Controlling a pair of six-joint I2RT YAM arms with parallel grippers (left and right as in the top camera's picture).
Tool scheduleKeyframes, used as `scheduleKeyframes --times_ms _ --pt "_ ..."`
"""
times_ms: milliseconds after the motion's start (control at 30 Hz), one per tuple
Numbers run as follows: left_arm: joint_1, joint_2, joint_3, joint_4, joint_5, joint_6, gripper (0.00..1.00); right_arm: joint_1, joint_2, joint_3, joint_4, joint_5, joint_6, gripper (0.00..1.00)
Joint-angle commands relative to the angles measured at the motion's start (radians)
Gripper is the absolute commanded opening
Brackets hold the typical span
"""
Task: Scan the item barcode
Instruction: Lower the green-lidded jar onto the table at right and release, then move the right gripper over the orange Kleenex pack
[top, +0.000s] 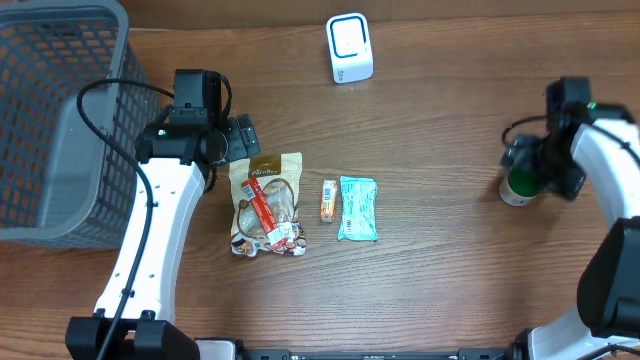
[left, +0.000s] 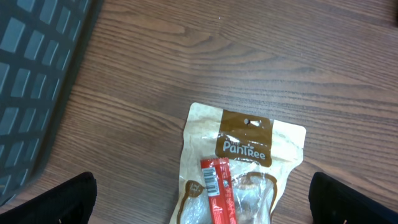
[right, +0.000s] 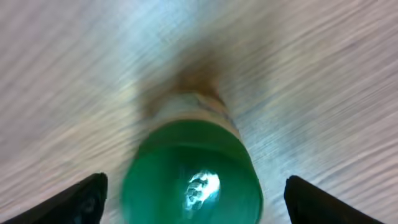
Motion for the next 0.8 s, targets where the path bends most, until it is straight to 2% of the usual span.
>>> scheduleKeyframes --times_ms 0,167,300,433,633,767 --pt "-0.004 -0.005 0.013 0.002 -0.006 0.001 1.00 0.006 -0.036 0.185 -0.071 -0.051 -0.022 0.91" --pt "-0.004 -0.005 0.013 0.002 -0.006 0.001 1.00 0.050 -0.037 0.291 -0.174 -0.216 -0.052 0.90" --pt "-0.004 -0.005 0.013 0.002 -0.006 0.001 1.00 0.122 -0.035 0.254 -0.182 -0.308 -0.055 0.85" --pt "-0.004 -0.005 0.013 0.002 -0.006 0.001 1.00 0.225 -0.032 0.191 -0.151 -0.311 -0.055 0.81" --pt "-0.004 -0.005 0.013 0.002 -0.006 0.001 1.00 0.416 -0.031 0.037 0.013 -0.311 -0.049 0.77" --pt "-0.004 -0.005 0.013 0.002 -0.006 0.001 1.00 0.542 -0.030 -0.081 0.200 -0.311 0.031 0.77"
